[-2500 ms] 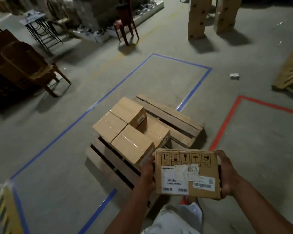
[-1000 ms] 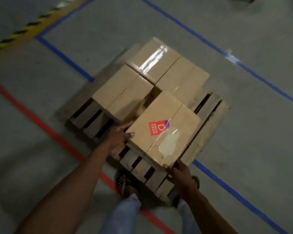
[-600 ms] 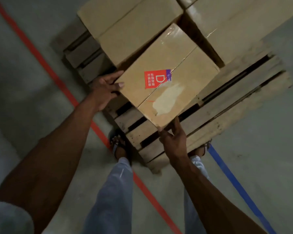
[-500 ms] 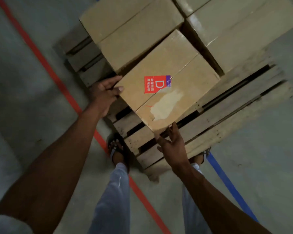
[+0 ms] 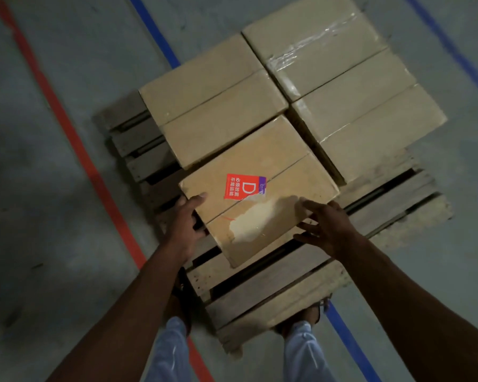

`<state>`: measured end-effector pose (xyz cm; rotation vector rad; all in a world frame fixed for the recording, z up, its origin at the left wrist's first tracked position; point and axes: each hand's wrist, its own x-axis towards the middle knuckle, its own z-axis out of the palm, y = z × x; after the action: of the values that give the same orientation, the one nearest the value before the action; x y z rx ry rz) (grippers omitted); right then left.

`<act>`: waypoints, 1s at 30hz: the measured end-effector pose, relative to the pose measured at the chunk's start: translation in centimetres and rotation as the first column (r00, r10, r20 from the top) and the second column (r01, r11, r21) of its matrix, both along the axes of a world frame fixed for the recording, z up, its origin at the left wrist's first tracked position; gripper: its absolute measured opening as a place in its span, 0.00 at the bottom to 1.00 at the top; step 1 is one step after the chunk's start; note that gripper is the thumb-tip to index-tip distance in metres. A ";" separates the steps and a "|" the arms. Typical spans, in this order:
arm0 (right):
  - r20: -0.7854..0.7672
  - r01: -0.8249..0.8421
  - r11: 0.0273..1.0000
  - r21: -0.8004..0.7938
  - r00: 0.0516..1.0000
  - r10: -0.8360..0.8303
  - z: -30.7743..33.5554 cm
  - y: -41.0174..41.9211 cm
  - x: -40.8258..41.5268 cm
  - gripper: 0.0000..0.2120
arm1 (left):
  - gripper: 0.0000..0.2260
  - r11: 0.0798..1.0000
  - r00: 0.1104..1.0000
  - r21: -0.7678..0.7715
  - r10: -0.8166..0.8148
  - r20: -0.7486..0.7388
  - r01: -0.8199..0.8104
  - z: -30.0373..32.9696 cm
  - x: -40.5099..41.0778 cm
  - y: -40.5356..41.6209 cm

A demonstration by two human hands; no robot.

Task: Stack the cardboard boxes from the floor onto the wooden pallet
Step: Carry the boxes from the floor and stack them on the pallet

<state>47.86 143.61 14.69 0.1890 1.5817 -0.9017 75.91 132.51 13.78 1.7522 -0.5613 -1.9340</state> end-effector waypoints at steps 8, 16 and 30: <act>-0.018 0.035 0.995 -0.092 0.999 -0.037 -2.3 -0.3 0.6 0.36 | 0.31 0.990 0.992 -0.062 -0.128 0.005 0.128 -0.6 0.0 -2.1; -0.051 0.039 0.995 -0.089 0.998 -0.044 -2.4 -0.9 -0.3 0.38 | 0.36 0.985 0.988 -0.082 -0.154 -0.002 0.153 -0.7 -0.9 -1.8; -0.330 -0.029 0.999 -0.013 0.944 0.023 -2.4 -0.9 -1.2 0.57 | 0.54 0.982 0.987 -0.157 -0.079 0.143 0.101 -1.1 -2.0 -3.0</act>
<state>46.67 142.68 12.24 0.0019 1.8797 -0.9622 73.90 129.50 12.70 1.7897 -0.8377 -1.7792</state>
